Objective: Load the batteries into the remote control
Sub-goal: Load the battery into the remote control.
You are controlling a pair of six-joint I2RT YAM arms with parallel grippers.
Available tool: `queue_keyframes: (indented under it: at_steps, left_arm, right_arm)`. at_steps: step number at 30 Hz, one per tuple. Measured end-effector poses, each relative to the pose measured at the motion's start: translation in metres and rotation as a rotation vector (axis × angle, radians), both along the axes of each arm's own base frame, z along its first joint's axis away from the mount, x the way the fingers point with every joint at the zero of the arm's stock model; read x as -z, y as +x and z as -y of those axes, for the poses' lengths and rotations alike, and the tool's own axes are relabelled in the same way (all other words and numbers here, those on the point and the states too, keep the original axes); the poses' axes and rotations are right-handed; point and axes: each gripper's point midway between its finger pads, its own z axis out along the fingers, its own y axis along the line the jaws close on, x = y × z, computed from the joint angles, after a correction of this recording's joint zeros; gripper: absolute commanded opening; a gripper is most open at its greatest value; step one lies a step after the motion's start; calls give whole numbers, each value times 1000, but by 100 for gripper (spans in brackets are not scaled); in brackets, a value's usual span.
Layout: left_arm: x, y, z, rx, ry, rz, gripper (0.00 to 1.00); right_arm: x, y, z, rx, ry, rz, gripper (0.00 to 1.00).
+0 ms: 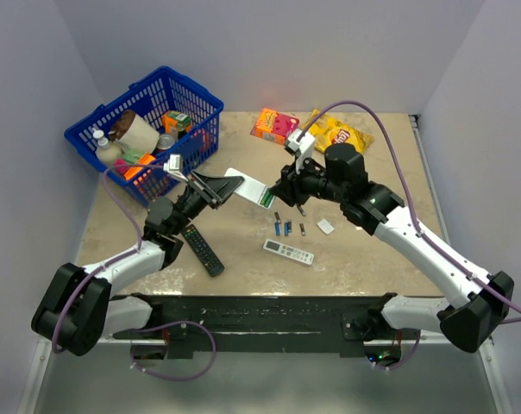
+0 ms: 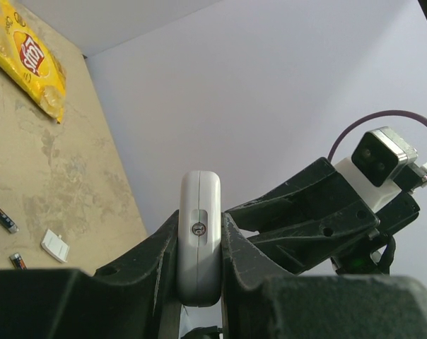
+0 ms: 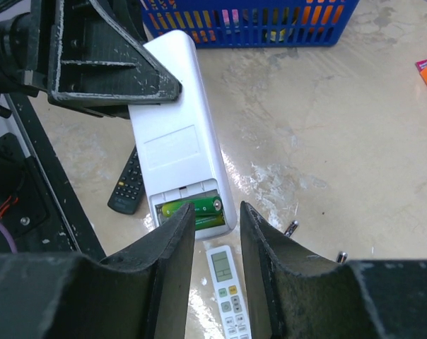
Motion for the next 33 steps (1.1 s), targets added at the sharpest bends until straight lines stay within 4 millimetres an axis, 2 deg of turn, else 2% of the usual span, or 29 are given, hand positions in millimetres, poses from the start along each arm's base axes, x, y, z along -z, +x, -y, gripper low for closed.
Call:
queue_keyframes:
  at_steps: [9, 16, 24, 33]
  left_arm:
    - [-3, -1, 1, 6, -2, 8, 0]
    - [-4, -1, 1, 7, -2, 10, 0]
    - [-2, -1, 2, 14, 2, 12, 0]
    - [-3, -1, 4, 19, 15, 51, 0]
  right_arm:
    - [8, 4, -3, 0, -11, -15, 33]
    - [9, 2, -6, -21, -4, -21, 26]
    - [8, 1, -10, -42, 6, -19, 9]
    - [9, 2, -16, -67, 17, -23, 5]
